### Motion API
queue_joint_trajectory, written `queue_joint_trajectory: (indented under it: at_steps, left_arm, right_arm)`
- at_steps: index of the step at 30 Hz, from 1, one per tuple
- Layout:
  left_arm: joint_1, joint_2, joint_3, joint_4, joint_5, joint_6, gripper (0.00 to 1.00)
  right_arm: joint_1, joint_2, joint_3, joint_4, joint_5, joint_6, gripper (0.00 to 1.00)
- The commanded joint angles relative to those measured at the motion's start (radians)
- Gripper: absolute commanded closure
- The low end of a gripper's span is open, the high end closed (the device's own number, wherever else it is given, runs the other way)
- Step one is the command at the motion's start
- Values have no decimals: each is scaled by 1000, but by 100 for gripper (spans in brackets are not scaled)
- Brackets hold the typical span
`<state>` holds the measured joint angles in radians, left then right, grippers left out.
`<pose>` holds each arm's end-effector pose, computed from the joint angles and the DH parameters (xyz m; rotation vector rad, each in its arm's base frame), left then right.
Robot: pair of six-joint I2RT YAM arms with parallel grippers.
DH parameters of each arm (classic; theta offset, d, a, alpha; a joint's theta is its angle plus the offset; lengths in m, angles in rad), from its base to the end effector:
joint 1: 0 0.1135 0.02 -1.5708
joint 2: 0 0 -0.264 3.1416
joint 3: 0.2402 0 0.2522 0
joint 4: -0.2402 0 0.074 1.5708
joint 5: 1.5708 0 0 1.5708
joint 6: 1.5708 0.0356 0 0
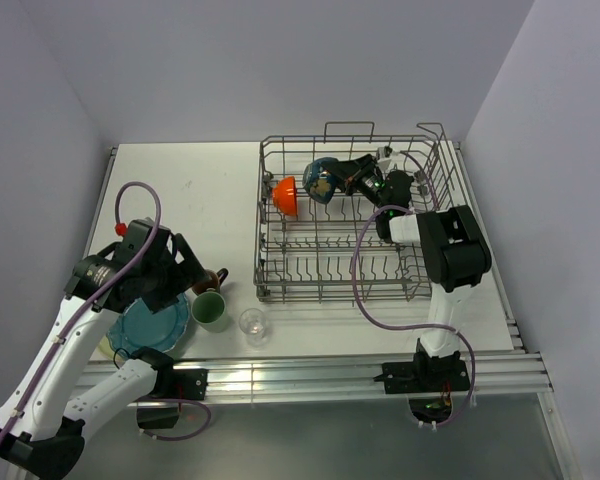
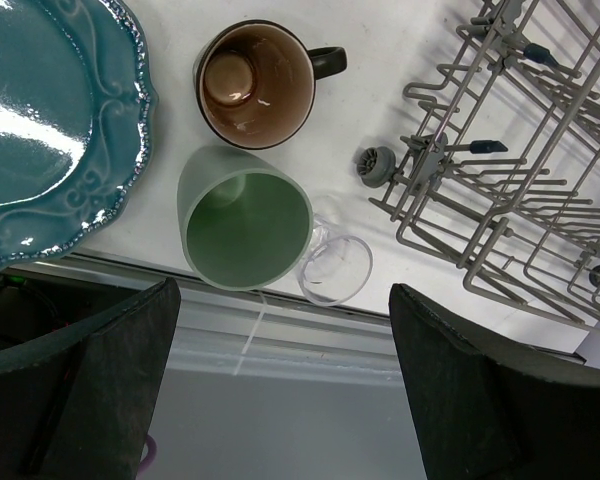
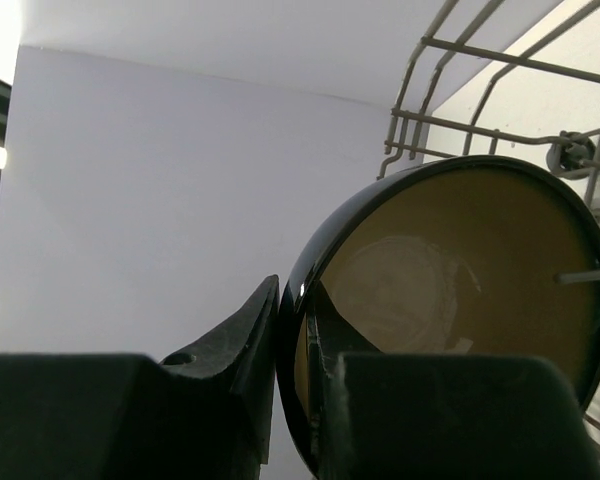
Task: Load the mixed dishes into the dish rack
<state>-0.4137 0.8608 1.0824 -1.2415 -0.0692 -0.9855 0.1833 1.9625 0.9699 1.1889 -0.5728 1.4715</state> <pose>0.1210 -0.0504 0.3328 -0.7713 2.5320 -0.4116 0.3965 0.0931 0.2054 0.4896 1.5850 1.7118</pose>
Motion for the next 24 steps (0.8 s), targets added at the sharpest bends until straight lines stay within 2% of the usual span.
queue_joint_trajectory:
  at_steps: [1, 7, 8, 9, 13, 14, 16, 17, 24]
  left_arm:
    - [-4, -16, -12, -1, -7, -19, 8]
    - [-2, -6, -22, 16, 5, -19, 8]
    - [-4, -6, -22, 16, 5, -21, 8]
    - [-4, -6, -24, 19, 6, -21, 8]
    - [-4, -11, -33, 25, 9, -24, 8]
    - [-2, -14, -36, 25, 11, -24, 9]
    - [-4, -22, -44, 27, 12, -28, 8]
    - [-2, -23, -47, 27, 14, -28, 8]
    - [-4, -32, -64, 30, 14, -33, 8]
  right_arm:
    - [-1, -59, -55, -37, 112, -50, 100]
    - [-1, -68, -76, -61, 123, -28, 91]
    - [-1, -74, -77, -71, 123, -34, 88]
    - [-1, -80, -79, -75, 120, -45, 80]
    - [-5, -94, -94, -101, 117, -59, 70]
    - [-8, -97, -99, -101, 117, -62, 66]
    - [-10, -108, -114, -109, 116, -71, 50]
    - [-11, -111, -117, -112, 113, -77, 37]
    - [-15, -123, -100, -153, 71, -135, 34]
